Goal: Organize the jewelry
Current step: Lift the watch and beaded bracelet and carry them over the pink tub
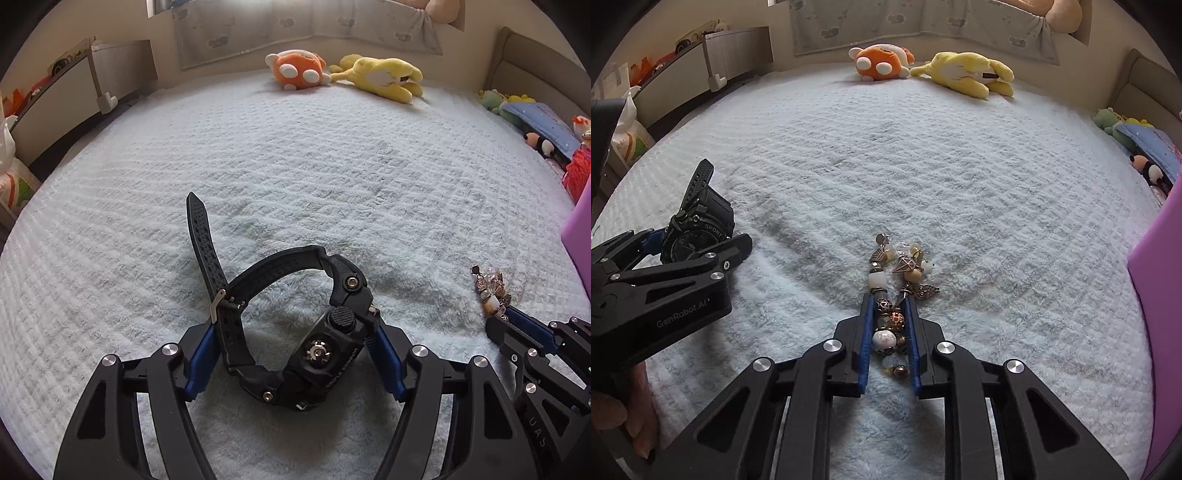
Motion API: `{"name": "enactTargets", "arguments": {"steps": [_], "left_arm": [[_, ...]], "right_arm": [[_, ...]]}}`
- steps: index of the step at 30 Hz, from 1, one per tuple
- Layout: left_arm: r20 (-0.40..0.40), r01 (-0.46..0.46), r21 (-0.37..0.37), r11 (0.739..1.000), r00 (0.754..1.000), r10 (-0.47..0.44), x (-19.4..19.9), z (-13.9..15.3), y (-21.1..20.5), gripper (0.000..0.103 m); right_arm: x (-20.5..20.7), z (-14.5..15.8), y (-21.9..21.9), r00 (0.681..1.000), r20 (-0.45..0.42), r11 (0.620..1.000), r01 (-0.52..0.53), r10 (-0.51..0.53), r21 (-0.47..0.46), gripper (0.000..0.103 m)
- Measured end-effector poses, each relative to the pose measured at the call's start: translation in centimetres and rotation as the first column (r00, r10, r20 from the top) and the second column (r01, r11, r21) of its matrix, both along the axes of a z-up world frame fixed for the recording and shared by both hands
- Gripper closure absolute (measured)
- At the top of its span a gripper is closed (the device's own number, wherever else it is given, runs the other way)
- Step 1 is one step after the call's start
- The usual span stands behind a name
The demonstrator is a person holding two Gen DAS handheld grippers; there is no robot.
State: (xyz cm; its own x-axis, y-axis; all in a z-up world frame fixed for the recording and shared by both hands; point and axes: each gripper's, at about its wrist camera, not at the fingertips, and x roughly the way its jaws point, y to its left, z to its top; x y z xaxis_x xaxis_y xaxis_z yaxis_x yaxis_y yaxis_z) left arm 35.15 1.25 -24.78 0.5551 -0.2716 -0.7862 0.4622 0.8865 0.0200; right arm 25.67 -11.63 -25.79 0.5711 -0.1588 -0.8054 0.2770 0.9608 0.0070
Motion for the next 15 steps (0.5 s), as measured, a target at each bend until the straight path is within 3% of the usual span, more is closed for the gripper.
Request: {"name": "enactTargets", "arguments": {"steps": [15], "left_arm": [[0.015,0.019,-0.016,1.000,1.000,-0.018,-2.9,1.4,1.3,0.034]], "right_arm": [[-2.3,1.8,1.4,1.000,0.027,0.998,-0.014,0.013,0.057,0.087]]}}
